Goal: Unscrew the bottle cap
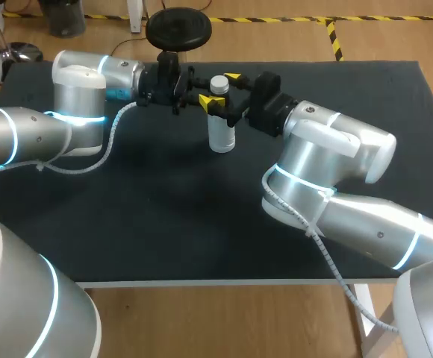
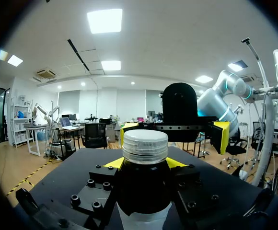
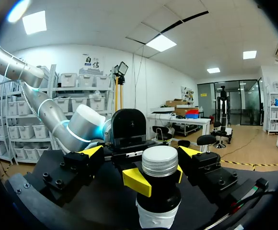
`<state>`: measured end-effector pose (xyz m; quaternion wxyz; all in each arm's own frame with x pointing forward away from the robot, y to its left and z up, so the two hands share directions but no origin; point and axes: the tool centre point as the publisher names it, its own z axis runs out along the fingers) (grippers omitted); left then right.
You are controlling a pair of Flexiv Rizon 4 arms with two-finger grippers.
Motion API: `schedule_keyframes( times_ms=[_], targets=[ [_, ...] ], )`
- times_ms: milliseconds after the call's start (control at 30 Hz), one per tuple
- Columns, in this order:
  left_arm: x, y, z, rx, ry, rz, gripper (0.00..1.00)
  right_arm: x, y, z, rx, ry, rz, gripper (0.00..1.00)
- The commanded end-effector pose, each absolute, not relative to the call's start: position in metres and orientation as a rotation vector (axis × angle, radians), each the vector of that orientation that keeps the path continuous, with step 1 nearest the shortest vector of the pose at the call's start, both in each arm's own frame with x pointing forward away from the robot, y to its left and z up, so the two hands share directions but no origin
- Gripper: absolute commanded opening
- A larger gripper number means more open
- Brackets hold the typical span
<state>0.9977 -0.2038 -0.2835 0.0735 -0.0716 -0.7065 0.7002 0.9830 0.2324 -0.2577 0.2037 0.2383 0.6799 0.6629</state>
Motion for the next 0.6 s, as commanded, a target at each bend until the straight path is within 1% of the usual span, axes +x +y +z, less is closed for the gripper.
schedule_keyframes(
  times_ms=[33,67,100,133,167,200,400,600],
  targets=[
    [1.002,-0.206,-0.284,-0.217,-2.120,2.100,0.00,0.984,0.232,-0.257,0.675,1.896,1.844,0.40],
    [1.002,-0.206,-0.284,-0.217,-2.120,2.100,0.00,0.984,0.232,-0.257,0.676,1.896,1.844,0.39],
    [1.002,-0.206,-0.284,-0.217,-2.120,2.100,0.00,0.986,0.231,-0.257,0.677,1.896,1.843,0.27],
    [1.002,-0.206,-0.284,-0.217,-2.120,2.100,0.00,0.986,0.231,-0.257,0.678,1.896,1.844,0.20],
    [1.002,-0.206,-0.284,-0.217,-2.120,2.100,0.00,0.987,0.230,-0.257,0.678,1.896,1.846,0.03],
    [1.002,-0.206,-0.284,-0.217,-2.120,2.100,0.00,0.987,0.230,-0.257,0.678,1.896,1.846,0.00],
    [1.002,-0.206,-0.284,-0.217,-2.120,2.100,0.00,0.991,0.227,-0.257,0.669,1.916,1.850,0.00],
    [1.002,-0.206,-0.284,-0.217,-2.120,2.100,0.00,1.007,0.217,-0.259,0.658,1.936,1.856,0.00]
  ],
)
